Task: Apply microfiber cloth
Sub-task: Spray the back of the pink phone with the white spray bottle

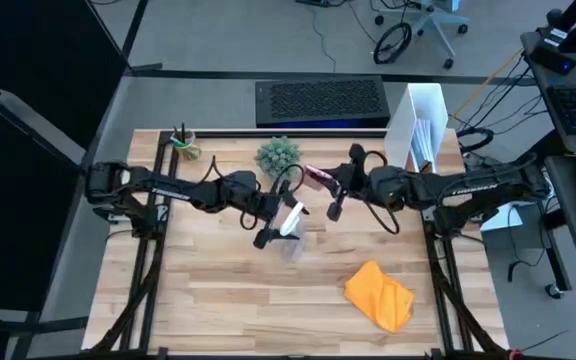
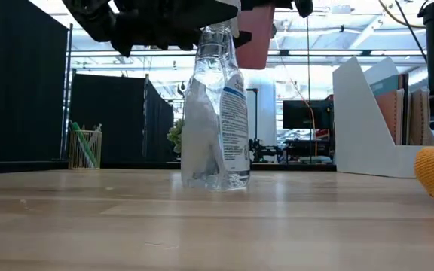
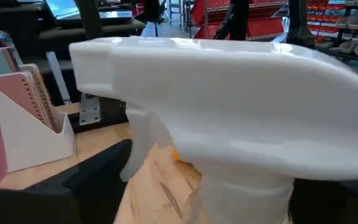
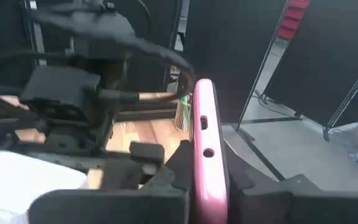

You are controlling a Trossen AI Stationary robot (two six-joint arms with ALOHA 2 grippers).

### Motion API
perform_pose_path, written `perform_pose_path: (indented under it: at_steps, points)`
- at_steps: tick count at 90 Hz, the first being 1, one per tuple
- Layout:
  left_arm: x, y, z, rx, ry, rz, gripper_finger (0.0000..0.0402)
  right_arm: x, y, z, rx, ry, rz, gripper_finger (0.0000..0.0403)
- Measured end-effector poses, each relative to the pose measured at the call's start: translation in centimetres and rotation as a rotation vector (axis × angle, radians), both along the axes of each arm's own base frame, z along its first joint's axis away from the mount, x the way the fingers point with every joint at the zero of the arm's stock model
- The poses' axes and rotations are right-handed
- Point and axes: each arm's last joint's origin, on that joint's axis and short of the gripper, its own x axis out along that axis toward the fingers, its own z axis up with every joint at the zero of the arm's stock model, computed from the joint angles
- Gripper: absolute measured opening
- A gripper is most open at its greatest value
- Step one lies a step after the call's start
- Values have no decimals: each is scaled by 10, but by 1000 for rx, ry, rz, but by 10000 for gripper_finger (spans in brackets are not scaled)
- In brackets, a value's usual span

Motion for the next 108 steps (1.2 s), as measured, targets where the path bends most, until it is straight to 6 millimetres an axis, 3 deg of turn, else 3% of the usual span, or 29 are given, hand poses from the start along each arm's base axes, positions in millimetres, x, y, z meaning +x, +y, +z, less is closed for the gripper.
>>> perform_pose_path:
  at_steps: [10,34,71,108]
  points:
    - [0,1,0,9,-6,8,279,0,0,-1,7,4,-1,9]
    - [-1,4,3,29,-5,91,276,0,0,-2,0,16,0,9]
    - [-16,4,25,80,-30,108,361,-2,-1,-5,-51,75,-24,9]
    - [-17,4,27,83,-32,140,370,-3,-1,-9,-52,113,-24,9]
